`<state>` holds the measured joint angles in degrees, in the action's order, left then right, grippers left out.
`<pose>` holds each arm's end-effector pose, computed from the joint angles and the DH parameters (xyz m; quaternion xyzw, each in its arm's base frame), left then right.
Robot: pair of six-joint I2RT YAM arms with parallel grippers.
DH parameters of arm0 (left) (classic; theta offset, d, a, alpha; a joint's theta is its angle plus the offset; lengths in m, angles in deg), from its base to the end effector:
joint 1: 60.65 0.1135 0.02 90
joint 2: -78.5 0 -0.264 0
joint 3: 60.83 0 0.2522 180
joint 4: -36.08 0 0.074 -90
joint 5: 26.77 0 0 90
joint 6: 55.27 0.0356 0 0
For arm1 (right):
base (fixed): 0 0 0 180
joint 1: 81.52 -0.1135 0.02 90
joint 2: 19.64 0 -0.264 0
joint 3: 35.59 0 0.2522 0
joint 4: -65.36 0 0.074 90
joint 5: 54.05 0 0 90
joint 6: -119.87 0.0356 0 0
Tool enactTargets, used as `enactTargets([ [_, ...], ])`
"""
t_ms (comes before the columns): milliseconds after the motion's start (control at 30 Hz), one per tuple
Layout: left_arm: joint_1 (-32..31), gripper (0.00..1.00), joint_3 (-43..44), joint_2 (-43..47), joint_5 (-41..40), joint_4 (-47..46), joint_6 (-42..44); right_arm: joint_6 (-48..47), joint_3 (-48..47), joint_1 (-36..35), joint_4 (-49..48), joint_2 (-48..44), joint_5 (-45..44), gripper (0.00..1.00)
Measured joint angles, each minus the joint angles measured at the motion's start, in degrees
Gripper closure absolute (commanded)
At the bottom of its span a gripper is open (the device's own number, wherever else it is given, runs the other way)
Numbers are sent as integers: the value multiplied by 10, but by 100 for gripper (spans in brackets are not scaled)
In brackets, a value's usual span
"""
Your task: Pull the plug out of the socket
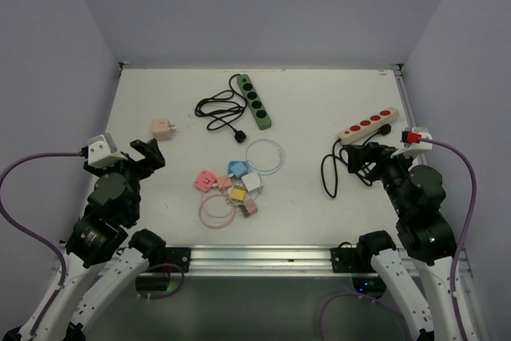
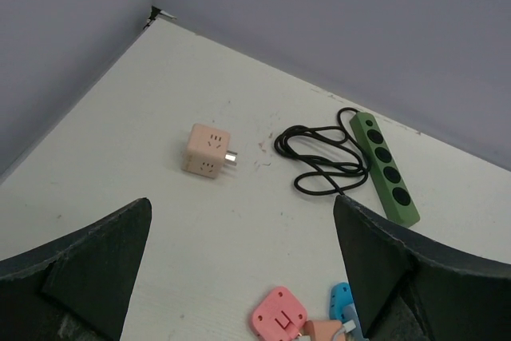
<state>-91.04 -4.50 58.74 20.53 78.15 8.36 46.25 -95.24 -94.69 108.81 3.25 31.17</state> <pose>0.0759 -0.0165 0.3434 -0.2205 0.6976 -0.0606 0.6791 0.0859 0.0171 0.3544 0.0486 0.7454 0.1392 0.6501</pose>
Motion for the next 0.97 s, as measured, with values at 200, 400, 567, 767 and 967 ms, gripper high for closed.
enactTargets([
  [200, 0, 1, -27, -1, -25, 0, 0, -6, 14, 0, 0, -9, -24, 2],
  [400, 0, 0, -28, -14, -42, 0, 0, -11, 21, 0, -3, -12, -34, 2],
  [567, 0, 0, -29, -16, -49, 0, 0, -11, 22, 0, -6, -12, -35, 2],
  [767, 0, 0, -30, -17, -55, 0, 0, -11, 22, 0, -6, -10, -35, 2],
  [967, 0, 0, -31, -17, -56, 0, 0, -10, 22, 0, -6, -7, -35, 2],
])
